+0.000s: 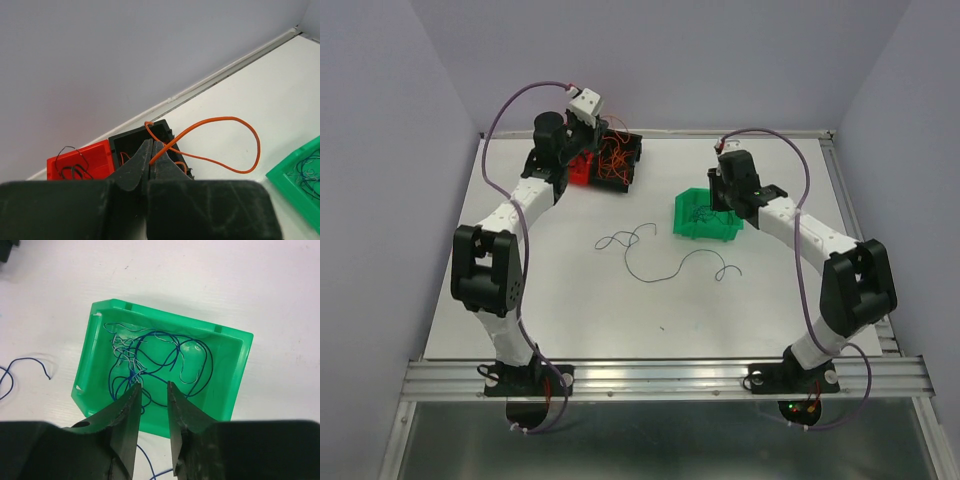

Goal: Untangle the cables

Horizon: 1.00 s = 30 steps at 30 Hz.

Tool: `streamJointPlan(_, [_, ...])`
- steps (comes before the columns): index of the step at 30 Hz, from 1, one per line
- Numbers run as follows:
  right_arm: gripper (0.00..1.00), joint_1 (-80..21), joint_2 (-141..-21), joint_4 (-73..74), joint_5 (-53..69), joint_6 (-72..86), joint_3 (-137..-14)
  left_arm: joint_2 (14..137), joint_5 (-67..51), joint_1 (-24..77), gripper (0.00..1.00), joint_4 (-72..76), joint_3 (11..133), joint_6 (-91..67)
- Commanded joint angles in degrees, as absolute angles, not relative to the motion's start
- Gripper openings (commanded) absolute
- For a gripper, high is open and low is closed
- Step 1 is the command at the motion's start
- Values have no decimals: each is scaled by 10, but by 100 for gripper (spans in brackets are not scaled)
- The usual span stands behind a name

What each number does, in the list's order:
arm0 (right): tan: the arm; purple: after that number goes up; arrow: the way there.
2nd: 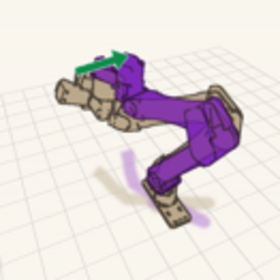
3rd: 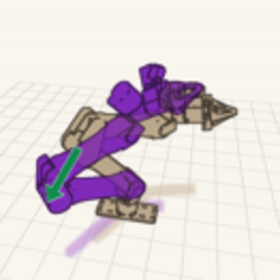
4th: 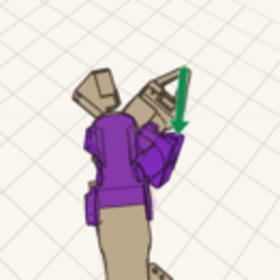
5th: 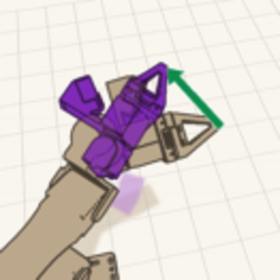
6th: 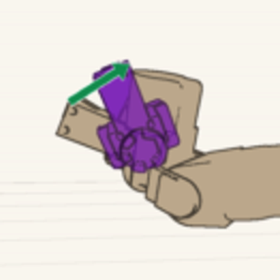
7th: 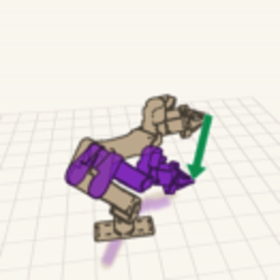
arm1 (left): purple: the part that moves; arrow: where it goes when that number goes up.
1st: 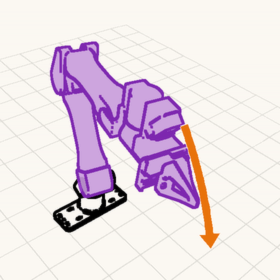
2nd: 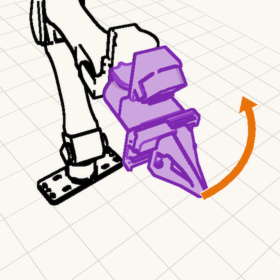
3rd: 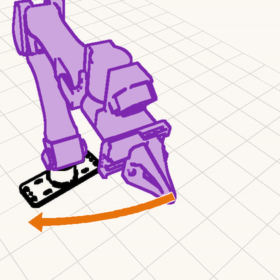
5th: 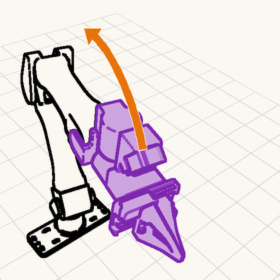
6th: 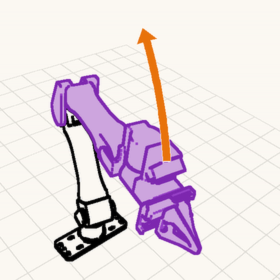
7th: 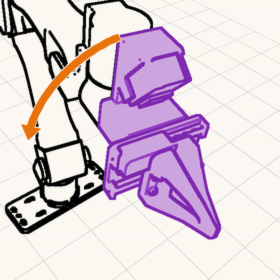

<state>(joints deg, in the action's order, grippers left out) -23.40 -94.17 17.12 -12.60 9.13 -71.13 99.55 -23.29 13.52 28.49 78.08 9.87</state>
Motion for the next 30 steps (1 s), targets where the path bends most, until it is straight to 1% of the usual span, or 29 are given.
streamJointPlan(1, [34,-242,-898,127,-120,102,-679,1041,-217,139,0,357,850,130])
streamJointPlan(3, [41,-243,-880,116,-116,104,-665,1082,-201,139,0,352,884,141])
streamJointPlan(4, [43,-243,-874,113,-112,103,-661,1094,-198,139,0,345,894,157])
streamJointPlan(7, [44,-243,-853,104,-112,103,-646,1126,-180,140,0,324,918,188])
streamJointPlan(12, [44,-244,-814,89,-109,110,-622,1144,-115,138,0,325,925,220])
streamJointPlan(19, [44,-244,-747,65,-105,123,-580,1186,-136,140,0,316,916,208])
streamJointPlan(26, [44,-248,-701,53,-99,128,-552,1236,-137,141,0,211,986,199])
streamJointPlan(28, [44,-248,-697,50,-98,129,-549,1237,-139,141,9,207,988,197])
streamJointPlan(30, [44,-248,-697,50,-101,128,-548,1235,-141,141,15,201,988,195])
